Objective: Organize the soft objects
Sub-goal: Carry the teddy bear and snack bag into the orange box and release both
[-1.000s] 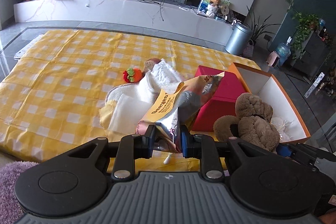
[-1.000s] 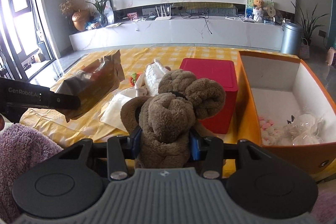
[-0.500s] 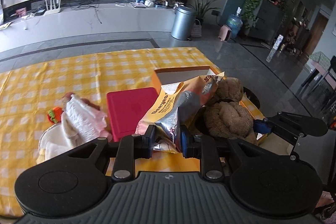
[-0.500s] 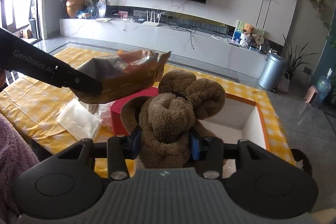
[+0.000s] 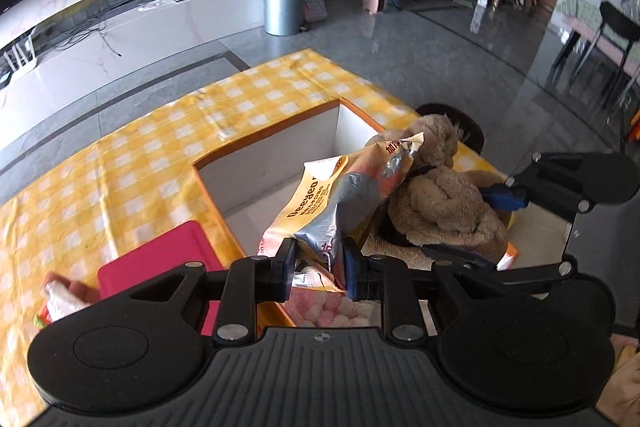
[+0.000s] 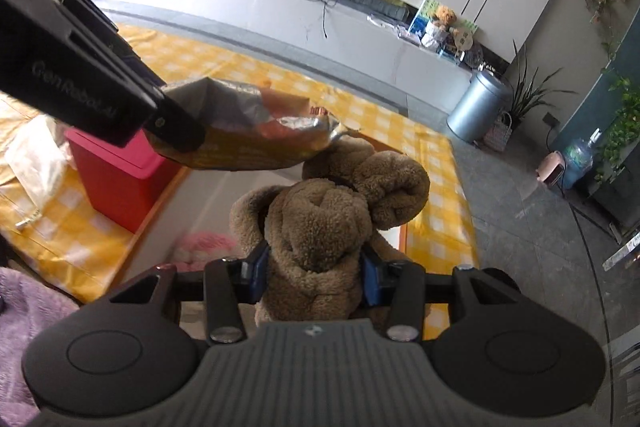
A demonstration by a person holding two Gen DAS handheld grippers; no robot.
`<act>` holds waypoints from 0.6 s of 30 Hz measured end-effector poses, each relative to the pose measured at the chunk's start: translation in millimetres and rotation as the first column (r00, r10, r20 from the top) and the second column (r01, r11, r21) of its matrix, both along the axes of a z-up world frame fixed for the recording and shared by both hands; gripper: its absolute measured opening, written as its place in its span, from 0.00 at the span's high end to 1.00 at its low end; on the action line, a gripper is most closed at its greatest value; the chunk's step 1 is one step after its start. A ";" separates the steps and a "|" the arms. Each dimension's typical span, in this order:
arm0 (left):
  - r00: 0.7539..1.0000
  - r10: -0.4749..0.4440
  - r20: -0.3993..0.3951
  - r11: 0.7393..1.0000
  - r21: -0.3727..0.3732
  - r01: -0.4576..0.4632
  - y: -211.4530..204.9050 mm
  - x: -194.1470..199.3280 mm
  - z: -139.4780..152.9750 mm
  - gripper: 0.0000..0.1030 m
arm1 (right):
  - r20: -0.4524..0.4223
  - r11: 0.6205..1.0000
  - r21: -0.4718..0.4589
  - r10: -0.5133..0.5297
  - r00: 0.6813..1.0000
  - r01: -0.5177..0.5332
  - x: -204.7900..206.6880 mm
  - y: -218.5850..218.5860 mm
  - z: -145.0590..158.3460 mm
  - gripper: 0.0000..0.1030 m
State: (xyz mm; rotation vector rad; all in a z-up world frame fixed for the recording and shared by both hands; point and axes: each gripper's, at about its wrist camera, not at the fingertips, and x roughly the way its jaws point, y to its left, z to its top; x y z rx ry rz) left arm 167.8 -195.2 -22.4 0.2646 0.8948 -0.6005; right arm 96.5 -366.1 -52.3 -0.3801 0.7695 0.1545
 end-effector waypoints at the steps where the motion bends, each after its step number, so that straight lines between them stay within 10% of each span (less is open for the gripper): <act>1: 1.000 -0.004 -0.004 1.000 0.015 0.004 -4.7 4.7 -6.4 0.74 | -0.008 1.000 -0.007 -0.002 1.000 0.002 5.6 -3.4 -4.3 0.56; 18: 0.994 -0.085 -0.074 0.969 0.225 0.099 -47.0 35.3 -87.5 0.74 | -0.208 0.991 -0.096 0.071 0.976 -0.092 62.9 -15.5 -72.8 0.55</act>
